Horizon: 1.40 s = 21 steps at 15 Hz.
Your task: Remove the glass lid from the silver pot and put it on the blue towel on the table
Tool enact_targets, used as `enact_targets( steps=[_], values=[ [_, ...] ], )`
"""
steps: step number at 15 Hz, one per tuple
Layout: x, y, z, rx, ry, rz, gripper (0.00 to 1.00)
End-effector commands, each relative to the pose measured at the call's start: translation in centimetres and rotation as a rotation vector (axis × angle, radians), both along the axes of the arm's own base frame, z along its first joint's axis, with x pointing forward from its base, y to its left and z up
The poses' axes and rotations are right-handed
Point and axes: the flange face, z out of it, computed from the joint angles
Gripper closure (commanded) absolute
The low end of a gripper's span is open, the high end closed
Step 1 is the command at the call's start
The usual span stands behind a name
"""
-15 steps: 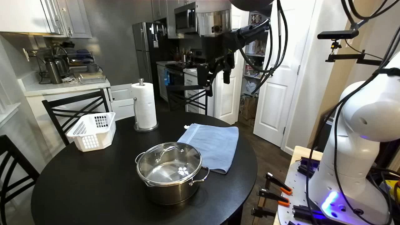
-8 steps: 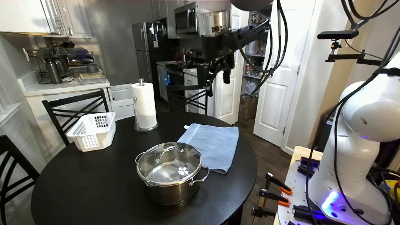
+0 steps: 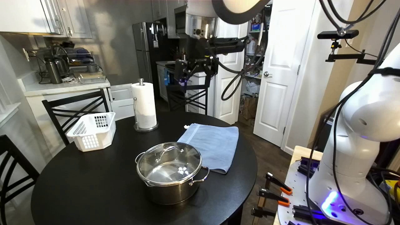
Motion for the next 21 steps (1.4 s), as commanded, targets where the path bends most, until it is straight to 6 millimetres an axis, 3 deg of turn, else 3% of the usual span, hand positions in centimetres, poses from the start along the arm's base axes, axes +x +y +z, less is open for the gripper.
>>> enact_targets(
  steps=[1, 6, 13, 16, 17, 21],
  values=[
    [3.3, 0.7, -2.5, 0.133, 0.006, -0.148, 0.0],
    [7.6, 1.9, -3.5, 0.271, 0.066, -0.348, 0.0],
    [12.6, 2.2, -5.4, 0.401, 0.101, -0.672, 0.0],
    [13.0, 3.9, -6.2, 0.466, 0.108, -0.805, 0.0],
    [12.7, 2.7, -6.1, 0.406, 0.104, -0.725, 0.0],
    [12.8, 4.0, -6.6, 0.434, 0.112, -0.771, 0.0]
  ],
)
